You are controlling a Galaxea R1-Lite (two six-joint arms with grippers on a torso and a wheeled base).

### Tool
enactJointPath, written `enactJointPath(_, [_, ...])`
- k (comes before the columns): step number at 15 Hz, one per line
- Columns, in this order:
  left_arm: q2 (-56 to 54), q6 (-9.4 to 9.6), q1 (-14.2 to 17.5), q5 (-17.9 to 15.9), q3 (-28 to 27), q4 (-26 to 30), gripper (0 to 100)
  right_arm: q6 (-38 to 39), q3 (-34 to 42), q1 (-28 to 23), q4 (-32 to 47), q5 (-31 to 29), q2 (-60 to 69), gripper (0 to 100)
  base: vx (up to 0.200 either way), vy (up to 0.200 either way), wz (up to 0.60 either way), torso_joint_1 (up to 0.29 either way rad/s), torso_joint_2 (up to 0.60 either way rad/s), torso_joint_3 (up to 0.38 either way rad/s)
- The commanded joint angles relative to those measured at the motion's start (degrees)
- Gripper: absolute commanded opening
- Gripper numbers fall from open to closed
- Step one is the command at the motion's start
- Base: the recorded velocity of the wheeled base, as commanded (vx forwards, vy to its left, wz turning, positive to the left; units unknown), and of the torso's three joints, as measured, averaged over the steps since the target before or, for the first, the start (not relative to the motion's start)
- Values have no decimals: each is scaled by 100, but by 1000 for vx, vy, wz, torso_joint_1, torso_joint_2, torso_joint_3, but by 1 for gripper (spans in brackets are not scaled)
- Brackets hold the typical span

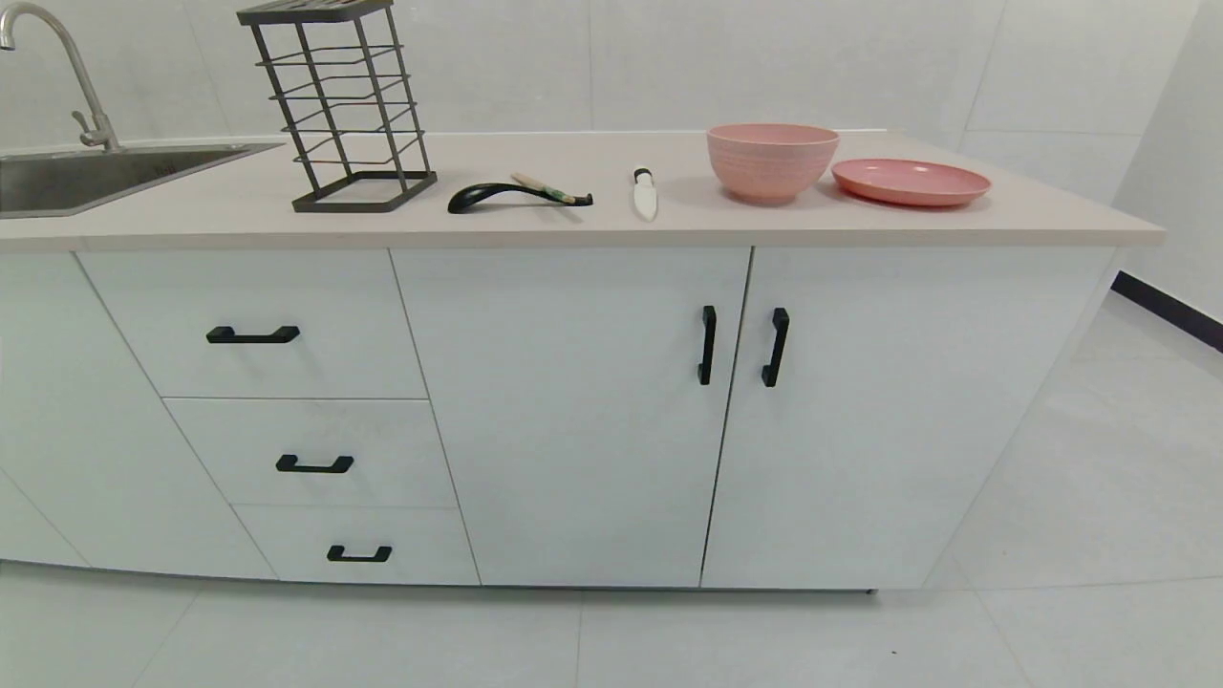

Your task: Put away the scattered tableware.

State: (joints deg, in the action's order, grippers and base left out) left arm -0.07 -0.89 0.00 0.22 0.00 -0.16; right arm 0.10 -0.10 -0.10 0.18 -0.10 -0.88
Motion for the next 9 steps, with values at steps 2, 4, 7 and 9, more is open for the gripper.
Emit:
enactJointPath(2, [7, -8, 0, 4, 0, -2, 100, 8, 1, 1, -1, 1, 0, 100, 0, 0, 0, 0, 0, 0])
enactJointPath(4, [7, -8, 0, 4, 0, -11, 100, 52, 1, 1, -9, 10, 0, 100, 0, 0, 0, 0, 0, 0])
enactJointPath(7, [7, -16, 0, 4, 0, -11, 100, 43, 1, 1, -9, 19, 0, 100, 0, 0, 0, 0, 0, 0])
enactJointPath(9, [7, -25, 0, 13, 0, -11, 100, 43, 10, 1, -176, 27, 0, 100, 0, 0, 0, 0, 0, 0])
